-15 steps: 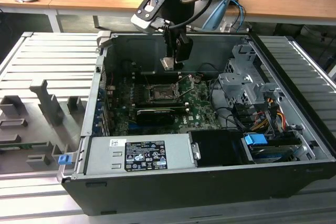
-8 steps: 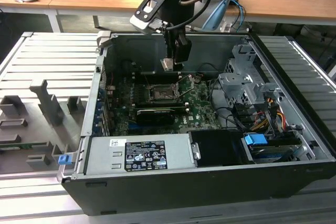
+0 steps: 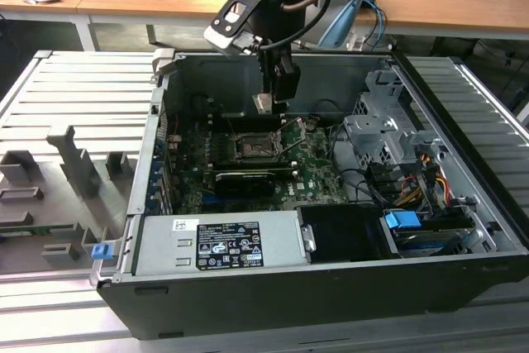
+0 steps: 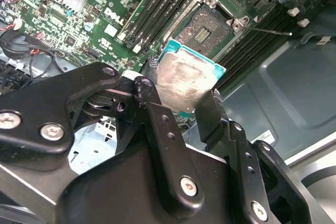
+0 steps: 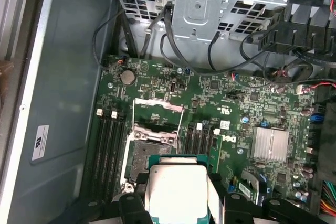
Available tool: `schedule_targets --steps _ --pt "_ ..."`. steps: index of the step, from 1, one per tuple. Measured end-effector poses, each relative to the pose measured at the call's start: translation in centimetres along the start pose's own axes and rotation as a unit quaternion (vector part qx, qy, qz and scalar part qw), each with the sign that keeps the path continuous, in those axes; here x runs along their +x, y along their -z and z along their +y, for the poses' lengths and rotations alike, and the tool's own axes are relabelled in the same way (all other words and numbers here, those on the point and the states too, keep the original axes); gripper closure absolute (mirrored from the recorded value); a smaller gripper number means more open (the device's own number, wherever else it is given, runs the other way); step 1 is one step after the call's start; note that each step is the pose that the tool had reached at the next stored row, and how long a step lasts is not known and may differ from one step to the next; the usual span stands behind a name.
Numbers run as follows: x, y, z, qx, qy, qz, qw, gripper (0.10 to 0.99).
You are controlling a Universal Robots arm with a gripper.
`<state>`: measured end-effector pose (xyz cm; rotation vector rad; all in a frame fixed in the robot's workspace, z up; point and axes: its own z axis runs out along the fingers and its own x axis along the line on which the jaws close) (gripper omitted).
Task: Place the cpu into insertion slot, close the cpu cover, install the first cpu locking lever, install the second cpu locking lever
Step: 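Place the cpu into insertion slot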
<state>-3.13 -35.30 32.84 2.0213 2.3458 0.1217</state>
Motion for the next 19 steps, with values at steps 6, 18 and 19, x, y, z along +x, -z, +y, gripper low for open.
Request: schedule_targets --steps 6,18,19 --pt "-0.01 -0.31 -0.03 0.0 -0.002 -0.0002 1.0 0.561" --pt "-0.02 -1.08 -0.1 0.0002 -0.002 -0.0002 1.0 0.561" --pt "-0.02 -1.13 -0.1 0.0001 -0.002 -0.0002 1.0 0.561"
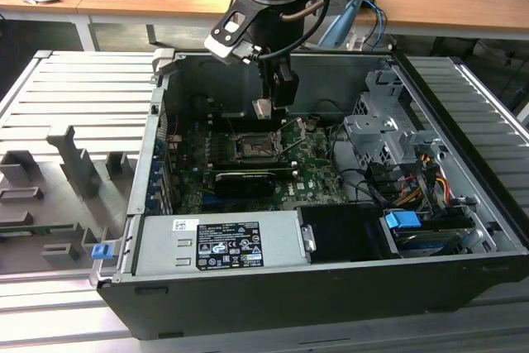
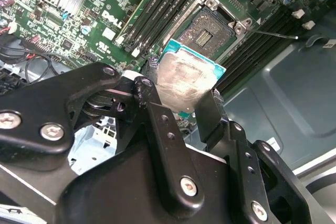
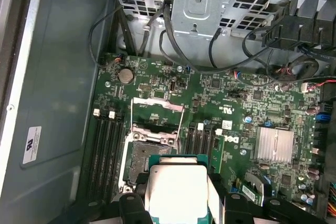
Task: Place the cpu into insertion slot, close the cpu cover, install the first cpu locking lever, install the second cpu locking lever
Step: 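Place the cpu into insertion slot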
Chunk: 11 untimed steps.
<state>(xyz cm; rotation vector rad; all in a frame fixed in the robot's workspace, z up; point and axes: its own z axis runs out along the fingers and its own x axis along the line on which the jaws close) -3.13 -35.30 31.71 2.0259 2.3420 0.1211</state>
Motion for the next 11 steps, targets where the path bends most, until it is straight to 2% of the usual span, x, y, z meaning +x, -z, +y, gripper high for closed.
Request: schedule_targets --steps 11 --pt "-0.01 -0.45 -0.04 0.0002 0.0 0.0 1.0 0.561"
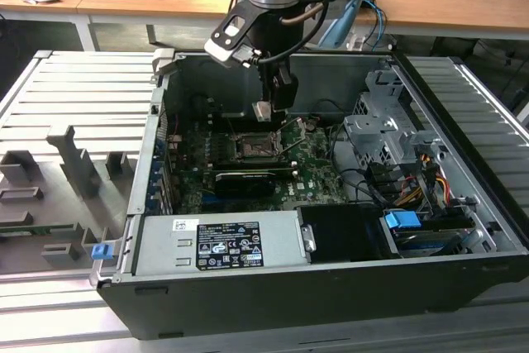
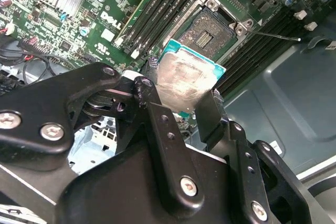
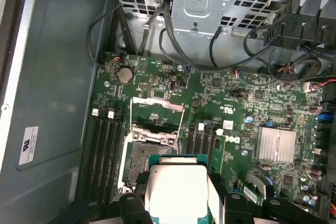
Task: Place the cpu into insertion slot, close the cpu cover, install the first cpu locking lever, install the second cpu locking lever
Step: 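Place the cpu into insertion slot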
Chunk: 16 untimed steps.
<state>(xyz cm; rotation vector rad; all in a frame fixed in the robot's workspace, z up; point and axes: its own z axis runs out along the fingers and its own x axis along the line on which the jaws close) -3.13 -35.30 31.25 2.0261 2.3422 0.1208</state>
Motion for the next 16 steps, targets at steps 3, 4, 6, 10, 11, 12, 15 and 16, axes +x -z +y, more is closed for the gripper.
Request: schedule_targets --steps 3,4,6,10,11,12,15,16 --pt "0.0 -0.1 -0.01 0.0 0.0 0.0 1.0 0.561" --pt "0.0 -0.12 -0.01 0.0 0.0 0.0 1.0 0.561" --pt "0.0 -0.19 -0.02 0.0 0.0 0.0 1.0 0.561" --pt "-0.01 -0.38 -0.03 0.0001 0.0 0.0 1.0 0.561" --pt "-0.01 -0.43 -0.04 0.0 0.0 0.0 1.0 0.561" --pt "-0.01 -0.45 -0.04 0.0 0.0 0.0 1.0 0.561" --pt "-0.01 -0.56 -0.05 0.0001 0.0 0.0 1.0 0.561" --pt "-0.01 -0.6 -0.05 0.0 0.0 0.0 1.0 0.561"
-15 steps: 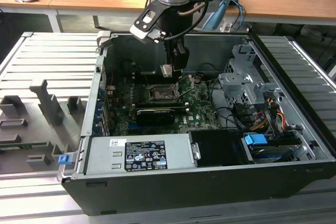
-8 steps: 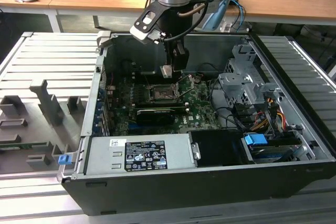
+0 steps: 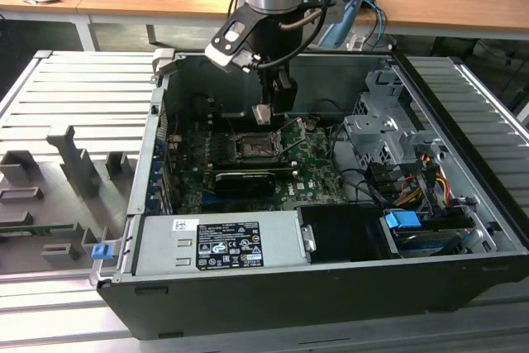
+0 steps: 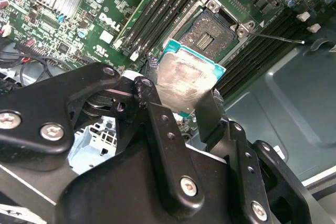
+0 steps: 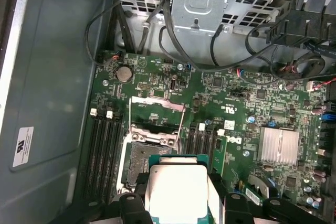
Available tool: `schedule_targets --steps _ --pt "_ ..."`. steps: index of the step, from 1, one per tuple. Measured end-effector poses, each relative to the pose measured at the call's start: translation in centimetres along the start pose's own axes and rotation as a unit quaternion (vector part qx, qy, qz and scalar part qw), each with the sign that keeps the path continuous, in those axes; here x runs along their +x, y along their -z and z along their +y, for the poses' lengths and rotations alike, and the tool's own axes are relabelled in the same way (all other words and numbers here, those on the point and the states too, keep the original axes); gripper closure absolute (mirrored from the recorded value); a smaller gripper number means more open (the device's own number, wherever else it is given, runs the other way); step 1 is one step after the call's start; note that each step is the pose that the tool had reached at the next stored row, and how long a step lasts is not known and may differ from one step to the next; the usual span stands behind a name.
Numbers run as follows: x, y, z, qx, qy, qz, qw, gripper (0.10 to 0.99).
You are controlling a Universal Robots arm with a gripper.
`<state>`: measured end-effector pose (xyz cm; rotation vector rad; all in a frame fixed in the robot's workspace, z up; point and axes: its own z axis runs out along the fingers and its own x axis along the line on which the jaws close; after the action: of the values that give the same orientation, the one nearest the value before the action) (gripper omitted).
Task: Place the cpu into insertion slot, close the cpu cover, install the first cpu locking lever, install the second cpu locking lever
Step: 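Place the cpu into insertion slot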
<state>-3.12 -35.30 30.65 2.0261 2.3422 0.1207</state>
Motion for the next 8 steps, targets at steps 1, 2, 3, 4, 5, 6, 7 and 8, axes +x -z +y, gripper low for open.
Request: schedule_targets --steps 1,2,3,4,5,6,7,8 --pt "0.0 -0.03 0.0 0.0 0.0 0.0 1.0 0.561" --pt "0.0 -0.06 -0.01 0.0 0.0 0.0 1.0 0.561" --pt "0.0 -0.08 -0.01 0.0 0.0 0.0 1.0 0.561" --pt "0.0 -0.11 -0.01 0.0 0.0 0.0 1.0 0.561" --pt "0.0 -0.16 -0.01 0.0 0.0 0.0 1.0 0.561" --pt "0.0 -0.21 -0.02 0.0 0.0 0.0 1.0 0.561" --pt "-0.01 -0.24 -0.02 0.0 0.0 0.0 1.0 0.561" --pt "-0.01 -0.26 -0.02 0.0 0.0 0.0 1.0 0.561"
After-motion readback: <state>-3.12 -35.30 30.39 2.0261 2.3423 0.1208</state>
